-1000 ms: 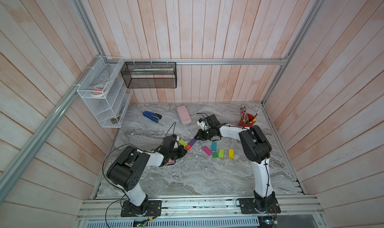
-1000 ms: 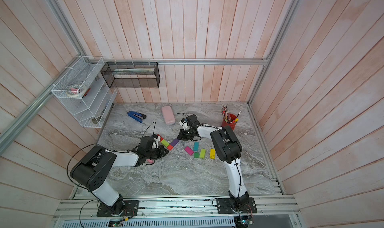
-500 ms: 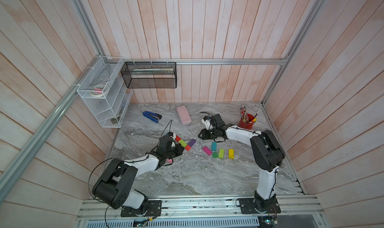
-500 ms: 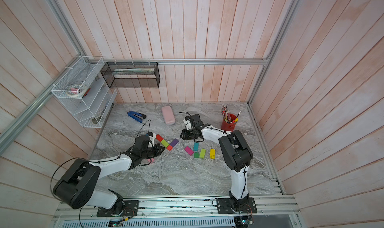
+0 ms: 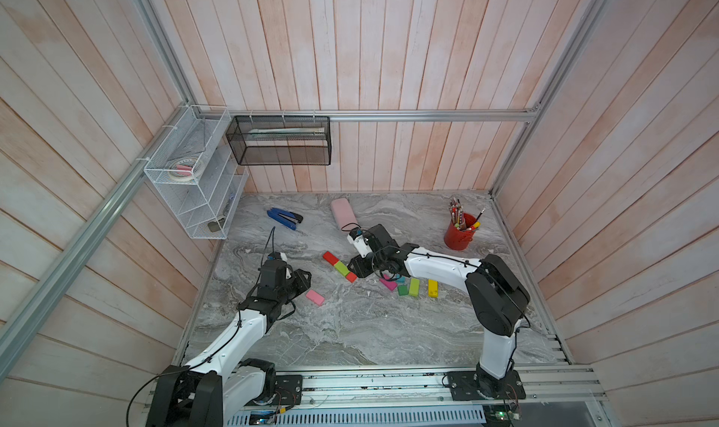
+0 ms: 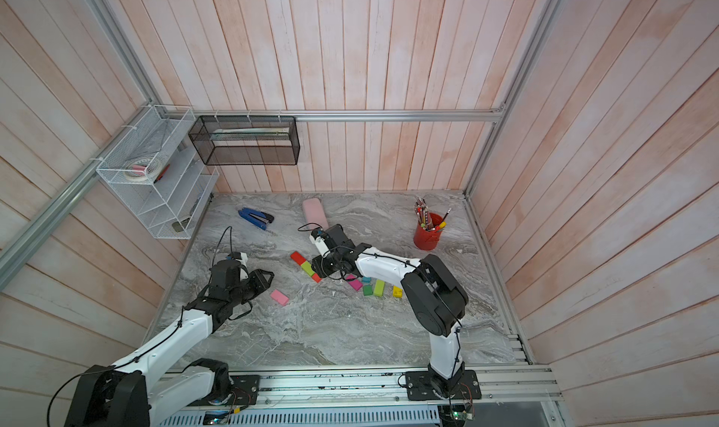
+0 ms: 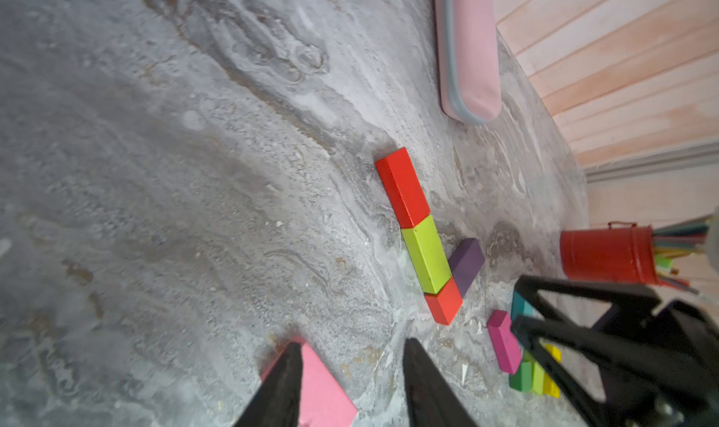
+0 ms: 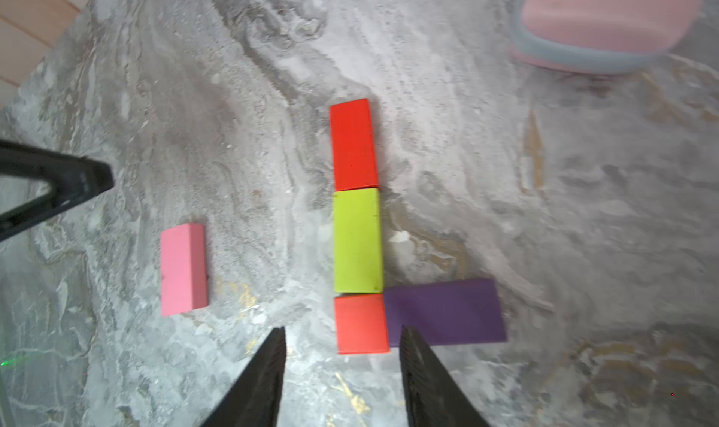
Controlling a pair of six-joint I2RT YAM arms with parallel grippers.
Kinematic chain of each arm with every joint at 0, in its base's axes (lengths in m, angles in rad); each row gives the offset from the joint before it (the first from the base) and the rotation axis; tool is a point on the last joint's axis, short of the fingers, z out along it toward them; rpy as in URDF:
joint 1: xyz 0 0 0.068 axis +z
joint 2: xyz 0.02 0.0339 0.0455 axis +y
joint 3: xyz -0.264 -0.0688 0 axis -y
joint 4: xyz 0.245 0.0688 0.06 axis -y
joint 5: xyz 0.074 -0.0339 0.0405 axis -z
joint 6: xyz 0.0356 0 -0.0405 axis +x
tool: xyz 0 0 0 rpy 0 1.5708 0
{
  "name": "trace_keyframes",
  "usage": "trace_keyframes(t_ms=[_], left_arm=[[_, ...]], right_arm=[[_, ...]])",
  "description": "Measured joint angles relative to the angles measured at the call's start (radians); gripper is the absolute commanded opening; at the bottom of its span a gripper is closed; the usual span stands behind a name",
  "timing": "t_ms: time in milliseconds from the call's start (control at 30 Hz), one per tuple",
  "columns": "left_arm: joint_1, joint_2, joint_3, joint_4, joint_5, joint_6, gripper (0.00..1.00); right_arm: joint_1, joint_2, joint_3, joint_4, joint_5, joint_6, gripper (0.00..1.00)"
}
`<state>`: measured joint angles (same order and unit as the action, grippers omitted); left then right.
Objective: Assemble the letter v with building blocks
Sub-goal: Pick up the building block from the center of the board.
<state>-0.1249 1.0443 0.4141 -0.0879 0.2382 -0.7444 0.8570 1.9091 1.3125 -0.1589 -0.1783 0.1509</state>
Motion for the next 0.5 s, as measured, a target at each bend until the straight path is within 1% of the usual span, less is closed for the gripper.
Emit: trace_keyframes(t_ms=[100, 200, 400, 467, 500], left_arm=[[0.075, -0.037, -0.046, 0.015, 0.056, -0.035, 0.54], [0.142, -0.068, -0.098, 0.039, 0.113, -0.07, 0.57], [0.217, -0.105, -0.164, 0.087, 0.21, -0.113, 0.62], [0.239, -0.113, -0.173, 0.098, 0.233, -0.117, 0.67], [0.251, -0.117, -0.178, 0.104, 0.243, -0.12, 0.67]], right_arm=[[0.062, 0.018, 0.036, -0.011, 0.009, -0.05, 0.62], [0.114, 0.046, 0.071, -0.034, 0.024, -0.096, 0.66], [0.18, 0.154, 0.173, -0.104, 0.06, -0.171, 0.7], [0.193, 0.196, 0.219, -0.135, 0.071, -0.189, 0.71], [0.196, 0.217, 0.246, -0.152, 0.077, -0.2, 0.72]])
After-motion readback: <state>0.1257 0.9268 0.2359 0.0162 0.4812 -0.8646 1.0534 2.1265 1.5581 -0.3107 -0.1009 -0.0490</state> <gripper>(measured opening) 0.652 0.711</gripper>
